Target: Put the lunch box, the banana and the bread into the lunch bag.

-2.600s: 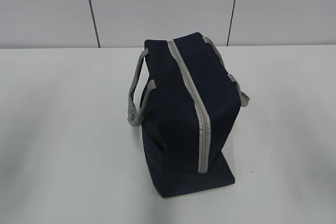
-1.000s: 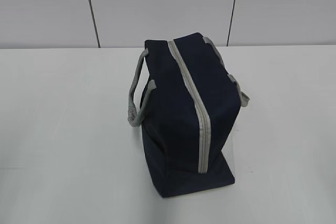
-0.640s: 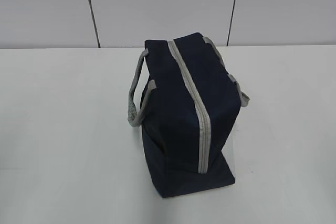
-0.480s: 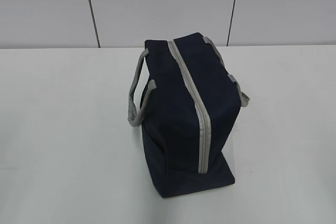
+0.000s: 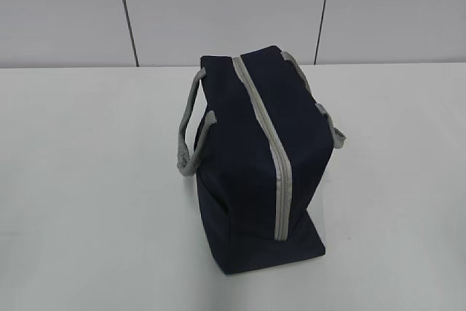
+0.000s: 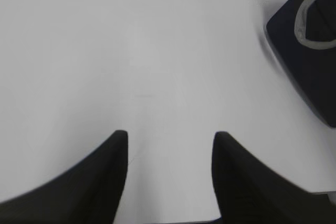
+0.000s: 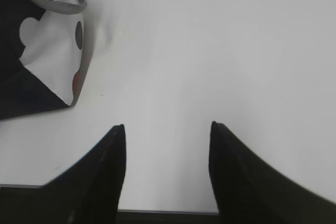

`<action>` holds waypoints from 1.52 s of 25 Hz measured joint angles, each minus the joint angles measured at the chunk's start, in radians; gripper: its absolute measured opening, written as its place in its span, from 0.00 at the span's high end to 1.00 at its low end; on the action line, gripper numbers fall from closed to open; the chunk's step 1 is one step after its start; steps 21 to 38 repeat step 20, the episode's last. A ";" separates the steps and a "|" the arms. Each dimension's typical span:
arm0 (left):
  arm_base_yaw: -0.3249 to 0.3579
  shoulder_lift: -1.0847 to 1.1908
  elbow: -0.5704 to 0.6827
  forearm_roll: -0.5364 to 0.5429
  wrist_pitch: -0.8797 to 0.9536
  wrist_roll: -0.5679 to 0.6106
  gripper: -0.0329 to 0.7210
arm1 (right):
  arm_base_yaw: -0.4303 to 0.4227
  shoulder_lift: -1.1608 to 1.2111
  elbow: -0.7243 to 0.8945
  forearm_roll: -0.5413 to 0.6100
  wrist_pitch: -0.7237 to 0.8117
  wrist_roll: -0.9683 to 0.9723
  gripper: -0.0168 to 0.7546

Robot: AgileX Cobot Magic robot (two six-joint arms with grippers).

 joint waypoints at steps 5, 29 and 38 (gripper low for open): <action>0.000 -0.059 0.000 -0.002 0.006 0.000 0.50 | -0.092 -0.005 0.000 0.000 0.000 0.000 0.49; 0.000 -0.060 0.000 -0.002 0.006 0.000 0.61 | -0.102 -0.005 0.000 0.000 0.000 0.000 0.49; 0.000 -0.060 0.000 -0.002 0.006 0.000 0.61 | -0.102 -0.005 0.000 0.000 0.000 0.000 0.49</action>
